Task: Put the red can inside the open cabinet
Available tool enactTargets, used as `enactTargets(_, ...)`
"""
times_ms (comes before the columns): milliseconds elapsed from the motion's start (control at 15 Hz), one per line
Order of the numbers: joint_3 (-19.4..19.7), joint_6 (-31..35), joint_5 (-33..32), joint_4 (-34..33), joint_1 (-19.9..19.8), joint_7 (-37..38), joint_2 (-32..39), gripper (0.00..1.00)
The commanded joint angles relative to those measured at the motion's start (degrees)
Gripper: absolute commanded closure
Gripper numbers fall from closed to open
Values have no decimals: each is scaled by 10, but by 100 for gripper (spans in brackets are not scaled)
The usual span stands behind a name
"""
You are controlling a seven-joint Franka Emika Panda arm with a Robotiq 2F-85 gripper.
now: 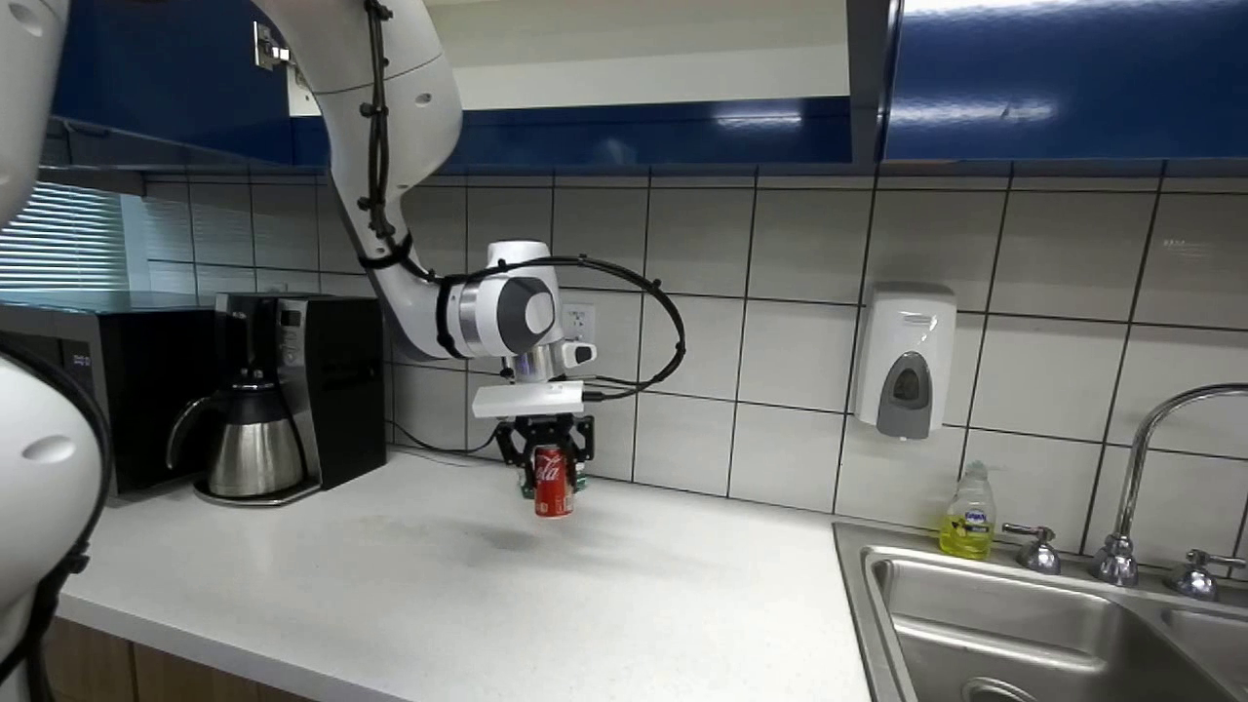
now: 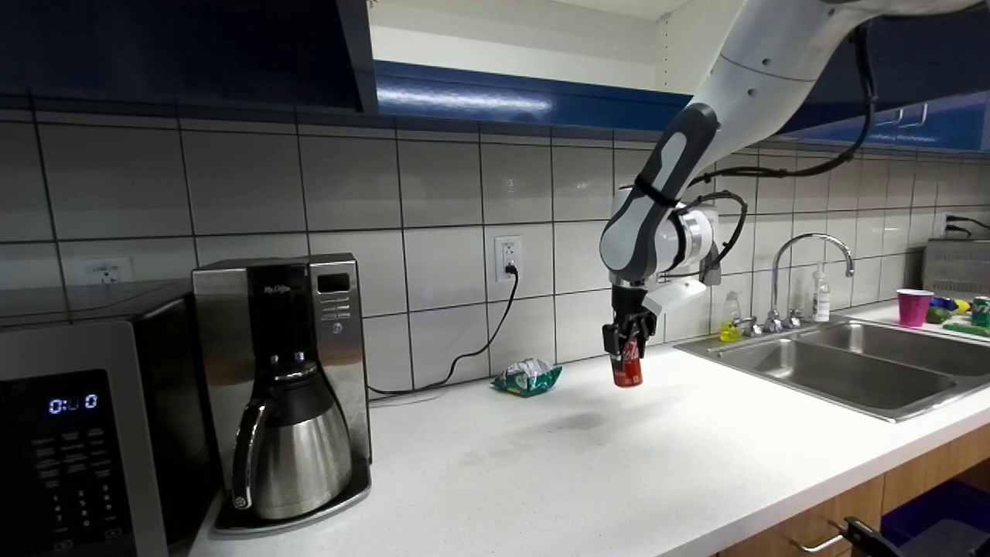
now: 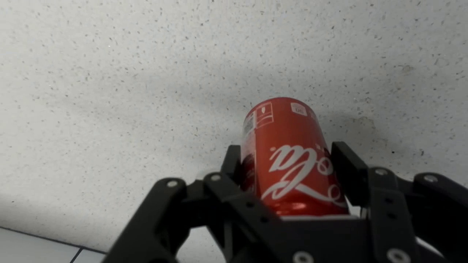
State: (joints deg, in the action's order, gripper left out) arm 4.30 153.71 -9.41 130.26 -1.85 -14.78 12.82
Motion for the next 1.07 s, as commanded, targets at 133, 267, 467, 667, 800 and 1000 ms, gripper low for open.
enactTargets(133,-5,-79,-11,50,0,20,-123,61)
enactTargets(267,-3,-122,-16,57,-2,21,-164,61)
enactTargets(467,-4,-196,-16,55,-4,22,-222,61)
enactTargets(667,-7,-268,-19,46,-5,25,-277,61)
enactTargets(800,-9,-313,-21,38,-5,25,-312,61)
enactTargets(1000,-10,-380,-20,9,-3,23,-352,61)
